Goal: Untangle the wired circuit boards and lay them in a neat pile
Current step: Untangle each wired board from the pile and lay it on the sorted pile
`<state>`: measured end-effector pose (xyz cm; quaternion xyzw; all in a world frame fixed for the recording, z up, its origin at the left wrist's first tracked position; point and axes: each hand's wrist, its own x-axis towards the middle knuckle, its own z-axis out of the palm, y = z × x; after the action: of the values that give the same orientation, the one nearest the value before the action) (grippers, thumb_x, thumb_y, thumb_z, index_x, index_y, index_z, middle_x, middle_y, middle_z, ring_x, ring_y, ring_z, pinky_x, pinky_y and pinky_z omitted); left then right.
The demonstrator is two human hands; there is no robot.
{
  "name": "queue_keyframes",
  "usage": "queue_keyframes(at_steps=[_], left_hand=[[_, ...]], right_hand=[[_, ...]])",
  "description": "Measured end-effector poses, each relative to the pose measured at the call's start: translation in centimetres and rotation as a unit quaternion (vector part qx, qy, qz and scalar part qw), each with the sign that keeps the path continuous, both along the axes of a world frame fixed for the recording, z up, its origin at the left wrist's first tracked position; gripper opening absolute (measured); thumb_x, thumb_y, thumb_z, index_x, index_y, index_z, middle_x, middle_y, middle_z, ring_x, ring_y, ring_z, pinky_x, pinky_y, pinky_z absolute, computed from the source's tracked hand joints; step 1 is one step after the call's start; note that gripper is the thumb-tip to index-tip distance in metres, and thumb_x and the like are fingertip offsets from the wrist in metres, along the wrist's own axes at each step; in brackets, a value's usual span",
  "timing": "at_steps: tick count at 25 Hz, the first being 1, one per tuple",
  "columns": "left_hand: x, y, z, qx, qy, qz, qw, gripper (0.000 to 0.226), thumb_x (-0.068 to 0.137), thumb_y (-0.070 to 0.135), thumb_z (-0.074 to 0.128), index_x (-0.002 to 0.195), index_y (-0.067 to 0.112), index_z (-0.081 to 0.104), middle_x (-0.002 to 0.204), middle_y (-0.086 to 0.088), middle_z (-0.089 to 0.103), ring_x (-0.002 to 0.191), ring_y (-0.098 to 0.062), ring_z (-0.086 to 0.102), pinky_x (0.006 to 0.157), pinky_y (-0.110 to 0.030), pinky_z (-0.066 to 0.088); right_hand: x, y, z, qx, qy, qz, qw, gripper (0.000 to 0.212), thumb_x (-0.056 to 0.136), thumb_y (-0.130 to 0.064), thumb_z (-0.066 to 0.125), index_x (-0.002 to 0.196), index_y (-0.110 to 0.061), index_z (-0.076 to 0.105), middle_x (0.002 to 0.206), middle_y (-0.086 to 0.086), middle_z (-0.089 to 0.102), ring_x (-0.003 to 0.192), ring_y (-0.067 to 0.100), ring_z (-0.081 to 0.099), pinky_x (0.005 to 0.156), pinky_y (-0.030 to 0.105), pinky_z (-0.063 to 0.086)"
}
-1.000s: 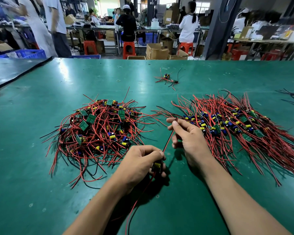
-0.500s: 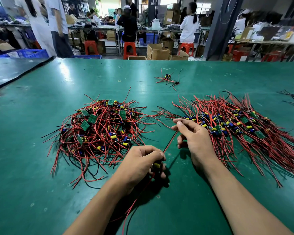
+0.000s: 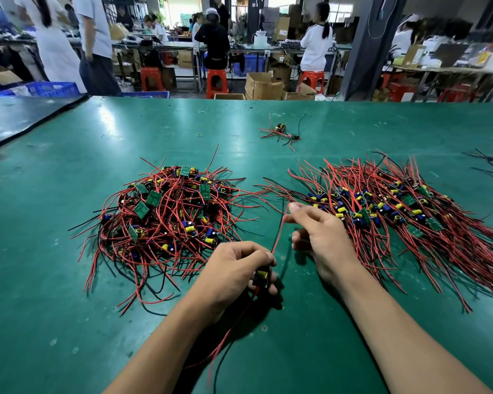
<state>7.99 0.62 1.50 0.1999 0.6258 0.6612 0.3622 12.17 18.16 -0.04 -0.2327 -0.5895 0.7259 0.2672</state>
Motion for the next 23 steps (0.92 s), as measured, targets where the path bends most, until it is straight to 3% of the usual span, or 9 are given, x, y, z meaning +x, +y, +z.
queue_keyframes(at_steps=[2,5,7,14,16,19,23], left_hand=[[0.0,0.3,-0.1,0.013,-0.003,0.022,1.000,0.017,0.093,0.005,0.059,0.077,0.004,0.066,0.066,-0.017,0.065,0.050,-0.025,0.064,0.043,-0.020,0.047],[-0.1,0.5,-0.4,0.027,0.002,0.036,0.999,0.019,0.095,0.006,0.057,0.080,0.000,0.067,0.068,-0.017,0.067,0.050,-0.023,0.065,0.044,-0.023,0.050],[-0.2,0.5,-0.4,0.023,0.006,0.040,0.999,0.020,0.095,0.006,0.056,0.081,-0.002,0.068,0.069,-0.017,0.068,0.051,-0.024,0.065,0.045,-0.024,0.051],[0.0,0.0,0.1,-0.001,0.006,0.000,1.000,0.024,0.092,0.006,0.058,0.072,0.008,0.070,0.065,-0.016,0.065,0.049,-0.024,0.062,0.046,-0.023,0.049],[0.1,-0.2,0.3,-0.009,0.016,-0.023,1.000,0.024,0.092,0.005,0.058,0.071,0.008,0.068,0.063,-0.014,0.064,0.049,-0.024,0.061,0.046,-0.022,0.048],[0.4,-0.3,0.5,-0.024,0.035,-0.061,0.997,0.022,0.093,0.007,0.058,0.074,0.006,0.067,0.062,-0.012,0.064,0.049,-0.022,0.062,0.047,-0.021,0.048],[0.4,-0.2,0.6,-0.029,0.041,-0.069,0.996,0.019,0.094,0.009,0.058,0.077,0.005,0.067,0.063,-0.011,0.064,0.051,-0.022,0.062,0.048,-0.020,0.047]], right_hand=[[0.5,-0.6,0.3,-0.061,-0.024,0.094,0.993,0.028,0.080,-0.032,0.077,0.094,-0.009,0.072,0.081,0.003,0.072,0.046,0.009,0.051,0.041,0.021,0.042],[1.1,-1.8,0.5,-0.038,-0.077,0.250,0.964,0.040,0.076,-0.035,0.078,0.103,-0.005,0.072,0.073,0.003,0.066,0.049,0.009,0.053,0.041,0.018,0.040],[1.2,-2.2,0.5,-0.031,-0.091,0.272,0.957,0.039,0.080,-0.030,0.076,0.104,0.000,0.071,0.066,0.003,0.063,0.047,0.009,0.054,0.040,0.017,0.041],[0.4,-1.7,-0.1,-0.001,-0.058,0.152,0.987,0.015,0.087,-0.022,0.074,0.088,-0.007,0.075,0.052,0.001,0.038,0.041,0.009,0.032,0.039,0.018,0.024],[0.0,-1.3,-0.2,-0.021,-0.036,0.104,0.994,0.015,0.088,-0.018,0.073,0.084,-0.004,0.071,0.055,0.003,0.040,0.038,0.007,0.032,0.037,0.016,0.024],[-0.3,-0.6,0.1,-0.044,-0.018,0.033,0.998,0.018,0.092,-0.016,0.069,0.078,-0.005,0.065,0.074,0.007,0.057,0.038,0.006,0.032,0.035,0.017,0.025],[-0.3,-0.1,0.6,-0.116,-0.025,0.001,0.993,0.029,0.097,-0.026,0.063,0.079,-0.004,0.066,0.057,-0.005,0.047,0.035,0.004,0.029,0.033,0.017,0.023]])
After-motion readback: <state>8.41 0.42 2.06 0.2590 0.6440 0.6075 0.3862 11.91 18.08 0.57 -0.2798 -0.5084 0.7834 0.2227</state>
